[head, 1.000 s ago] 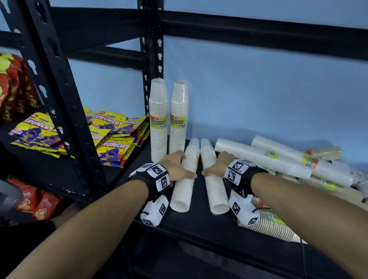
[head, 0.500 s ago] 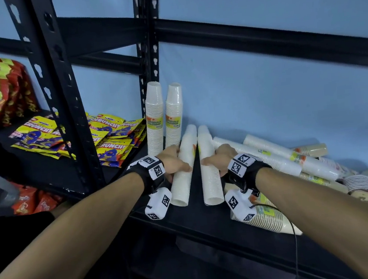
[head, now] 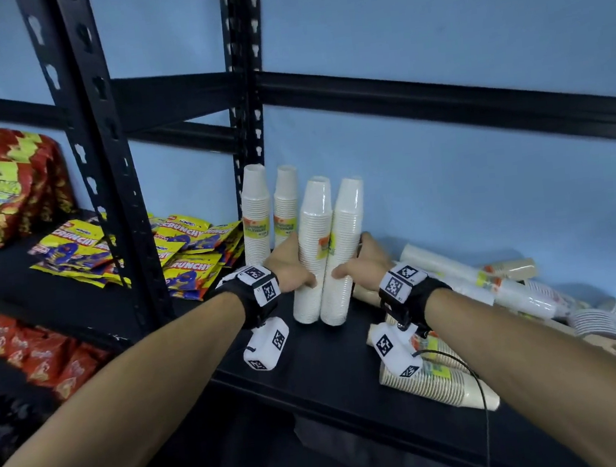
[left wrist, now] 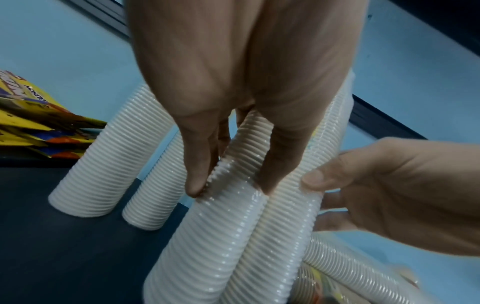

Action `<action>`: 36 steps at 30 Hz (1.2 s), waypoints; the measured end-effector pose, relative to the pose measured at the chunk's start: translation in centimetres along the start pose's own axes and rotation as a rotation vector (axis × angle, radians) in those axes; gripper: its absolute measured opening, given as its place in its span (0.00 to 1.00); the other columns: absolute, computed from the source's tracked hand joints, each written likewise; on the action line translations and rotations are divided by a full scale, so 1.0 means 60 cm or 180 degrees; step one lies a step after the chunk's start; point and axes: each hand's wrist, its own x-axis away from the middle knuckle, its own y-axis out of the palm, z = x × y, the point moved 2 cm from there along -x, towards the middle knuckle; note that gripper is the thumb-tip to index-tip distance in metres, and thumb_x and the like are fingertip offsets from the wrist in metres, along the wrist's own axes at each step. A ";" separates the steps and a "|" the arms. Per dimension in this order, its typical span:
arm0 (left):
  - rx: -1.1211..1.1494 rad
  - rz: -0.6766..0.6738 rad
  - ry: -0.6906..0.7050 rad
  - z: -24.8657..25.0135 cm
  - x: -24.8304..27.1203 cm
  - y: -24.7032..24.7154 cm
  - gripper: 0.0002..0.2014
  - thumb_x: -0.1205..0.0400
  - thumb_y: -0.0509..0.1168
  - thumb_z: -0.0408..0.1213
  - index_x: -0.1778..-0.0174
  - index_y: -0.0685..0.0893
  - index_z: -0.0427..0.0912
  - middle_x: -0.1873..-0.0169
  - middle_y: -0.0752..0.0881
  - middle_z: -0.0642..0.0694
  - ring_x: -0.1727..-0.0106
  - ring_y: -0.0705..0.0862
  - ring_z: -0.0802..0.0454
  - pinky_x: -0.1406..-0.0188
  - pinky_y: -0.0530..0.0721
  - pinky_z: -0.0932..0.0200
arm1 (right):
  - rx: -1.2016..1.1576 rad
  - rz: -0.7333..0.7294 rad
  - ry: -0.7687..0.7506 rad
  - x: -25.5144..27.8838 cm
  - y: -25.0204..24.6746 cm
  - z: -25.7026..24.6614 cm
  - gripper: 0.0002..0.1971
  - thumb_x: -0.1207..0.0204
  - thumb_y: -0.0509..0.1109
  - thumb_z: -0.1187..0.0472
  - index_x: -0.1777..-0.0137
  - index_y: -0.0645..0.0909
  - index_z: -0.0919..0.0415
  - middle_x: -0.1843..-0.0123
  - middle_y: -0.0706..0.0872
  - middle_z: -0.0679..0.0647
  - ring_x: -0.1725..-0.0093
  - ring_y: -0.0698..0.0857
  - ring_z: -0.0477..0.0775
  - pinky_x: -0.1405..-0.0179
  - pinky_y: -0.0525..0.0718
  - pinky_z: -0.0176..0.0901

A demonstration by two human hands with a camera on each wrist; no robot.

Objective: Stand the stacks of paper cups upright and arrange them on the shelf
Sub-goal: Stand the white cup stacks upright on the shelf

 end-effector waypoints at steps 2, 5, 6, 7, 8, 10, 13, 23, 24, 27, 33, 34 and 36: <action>0.0008 0.0053 0.0034 -0.007 0.000 0.004 0.46 0.35 0.80 0.28 0.23 0.65 0.50 0.36 0.82 0.50 0.35 0.80 0.50 0.35 0.82 0.50 | 0.0162 -0.0059 -0.0029 -0.003 0.007 0.005 0.37 0.43 0.81 0.70 0.34 0.70 0.59 0.43 0.83 0.52 0.41 0.83 0.55 0.39 0.82 0.54; 0.0039 0.0064 0.0052 -0.015 0.003 0.009 0.45 0.36 0.80 0.28 0.24 0.67 0.51 0.37 0.83 0.50 0.36 0.81 0.50 0.37 0.83 0.50 | 0.0272 -0.0134 -0.0032 -0.007 0.013 0.017 0.40 0.47 0.81 0.66 0.33 0.69 0.57 0.42 0.84 0.52 0.41 0.83 0.55 0.37 0.82 0.58; 0.0042 0.0070 0.0069 -0.018 0.002 0.009 0.44 0.36 0.80 0.29 0.26 0.68 0.51 0.38 0.84 0.50 0.36 0.82 0.49 0.37 0.83 0.48 | 0.0281 -0.0146 -0.0054 -0.010 0.015 0.021 0.40 0.47 0.81 0.66 0.32 0.69 0.57 0.42 0.84 0.52 0.41 0.83 0.55 0.38 0.82 0.58; 0.0048 0.0064 0.0078 -0.019 0.003 0.008 0.43 0.36 0.80 0.30 0.27 0.69 0.51 0.39 0.84 0.50 0.37 0.82 0.49 0.37 0.84 0.46 | 0.0290 -0.0161 -0.0081 -0.010 0.015 0.020 0.40 0.46 0.80 0.66 0.32 0.69 0.57 0.42 0.84 0.53 0.41 0.83 0.55 0.38 0.82 0.57; 0.0070 0.0040 0.0082 -0.017 0.003 0.007 0.41 0.36 0.80 0.30 0.28 0.70 0.51 0.40 0.85 0.51 0.38 0.83 0.49 0.37 0.84 0.45 | 0.0328 -0.0174 -0.0141 -0.006 0.013 0.016 0.39 0.46 0.80 0.66 0.33 0.69 0.57 0.42 0.84 0.52 0.41 0.83 0.55 0.39 0.83 0.55; 0.0143 -0.0006 0.0149 -0.004 0.007 0.000 0.36 0.33 0.79 0.29 0.31 0.72 0.48 0.44 0.85 0.52 0.40 0.83 0.50 0.40 0.85 0.48 | 0.0339 -0.0252 -0.0302 -0.002 0.008 0.003 0.32 0.44 0.81 0.68 0.39 0.75 0.58 0.45 0.86 0.51 0.44 0.85 0.53 0.42 0.84 0.50; 0.0171 -0.0073 0.0285 0.029 0.006 -0.024 0.28 0.29 0.78 0.28 0.37 0.74 0.47 0.50 0.84 0.53 0.44 0.84 0.51 0.50 0.84 0.55 | 0.0383 -0.0366 -0.0454 -0.001 -0.011 -0.036 0.23 0.41 0.81 0.71 0.45 0.81 0.60 0.47 0.89 0.54 0.47 0.87 0.53 0.43 0.85 0.50; -0.0016 0.0247 0.0225 0.142 -0.014 -0.124 0.24 0.28 0.79 0.40 0.39 0.78 0.45 0.53 0.84 0.44 0.56 0.88 0.46 0.58 0.92 0.45 | 0.0528 0.0032 -0.0630 -0.016 -0.081 -0.145 0.25 0.40 0.82 0.54 0.44 0.76 0.54 0.48 0.83 0.54 0.47 0.87 0.58 0.45 0.88 0.62; -0.0092 0.0272 0.0228 0.148 -0.015 -0.128 0.23 0.28 0.80 0.41 0.41 0.80 0.44 0.53 0.85 0.43 0.56 0.88 0.46 0.59 0.92 0.46 | 0.0549 0.0058 -0.0623 -0.016 -0.085 -0.151 0.24 0.39 0.82 0.53 0.45 0.77 0.54 0.49 0.83 0.54 0.48 0.87 0.57 0.46 0.88 0.60; -0.0339 0.0286 0.0262 0.158 -0.018 -0.133 0.19 0.29 0.80 0.43 0.46 0.84 0.43 0.54 0.88 0.42 0.58 0.89 0.47 0.61 0.92 0.50 | 0.0654 0.0056 -0.0633 -0.018 -0.090 -0.160 0.21 0.37 0.82 0.52 0.47 0.81 0.56 0.51 0.86 0.55 0.52 0.89 0.57 0.50 0.90 0.56; -0.0511 0.0198 0.0339 0.162 -0.015 -0.136 0.15 0.25 0.76 0.36 0.43 0.86 0.42 0.51 0.88 0.44 0.59 0.88 0.52 0.63 0.89 0.59 | 0.0792 -0.0108 -0.0787 -0.018 -0.090 -0.163 0.26 0.34 0.81 0.58 0.35 0.80 0.57 0.41 0.85 0.56 0.43 0.86 0.58 0.41 0.87 0.57; -0.0507 0.0180 0.0354 0.162 -0.015 -0.136 0.16 0.25 0.76 0.36 0.42 0.85 0.43 0.50 0.88 0.44 0.59 0.88 0.52 0.62 0.89 0.59 | 0.0815 -0.0153 -0.0789 -0.019 -0.091 -0.164 0.31 0.34 0.80 0.58 0.30 0.76 0.56 0.38 0.83 0.57 0.41 0.85 0.59 0.39 0.86 0.55; -0.0518 0.0188 0.0377 0.163 -0.016 -0.137 0.18 0.25 0.77 0.39 0.40 0.84 0.45 0.49 0.87 0.45 0.60 0.87 0.51 0.62 0.89 0.58 | 0.0870 -0.0130 -0.0800 -0.018 -0.093 -0.167 0.37 0.34 0.80 0.55 0.25 0.70 0.54 0.37 0.81 0.56 0.42 0.84 0.58 0.45 0.86 0.50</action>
